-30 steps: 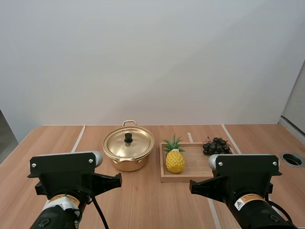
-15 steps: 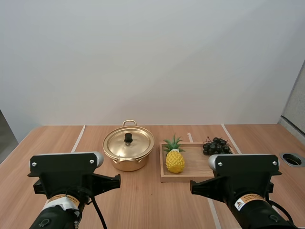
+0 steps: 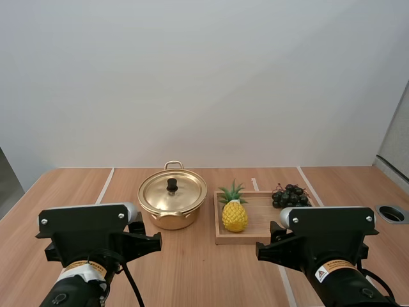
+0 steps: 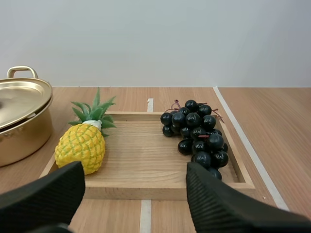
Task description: Open the pot, put the pineapple inside, and close it
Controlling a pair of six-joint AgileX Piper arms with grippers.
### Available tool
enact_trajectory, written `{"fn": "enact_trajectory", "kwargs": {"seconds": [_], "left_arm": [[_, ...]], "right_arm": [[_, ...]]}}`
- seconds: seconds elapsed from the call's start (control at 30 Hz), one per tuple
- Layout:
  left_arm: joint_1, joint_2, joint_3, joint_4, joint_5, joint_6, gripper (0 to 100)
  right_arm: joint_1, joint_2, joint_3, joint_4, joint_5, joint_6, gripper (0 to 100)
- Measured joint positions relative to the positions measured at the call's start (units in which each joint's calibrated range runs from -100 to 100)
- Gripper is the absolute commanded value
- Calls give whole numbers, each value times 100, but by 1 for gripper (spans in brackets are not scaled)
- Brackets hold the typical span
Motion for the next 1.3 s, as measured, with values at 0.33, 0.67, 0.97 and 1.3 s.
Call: {"fn": "enact_trajectory", "kwargs": {"seconds": [0.33,0.67,0.97,1.3], "left_arm": [[0,0,11,0,-246,37,100],[0,-25,-120,0,-5412,1147,100],[0,-25,-970,36,-7379,2494,100],[0,204,-3171,0,-3985,1486,100]], "right_arm": [[-14,0,0,-12,0,0,100],[-14,0,0,-422,0,9,100],[-14,-10,0,-2978,-249,2,100],[-14,-15,-1290,-5194,298,714,100]]}}
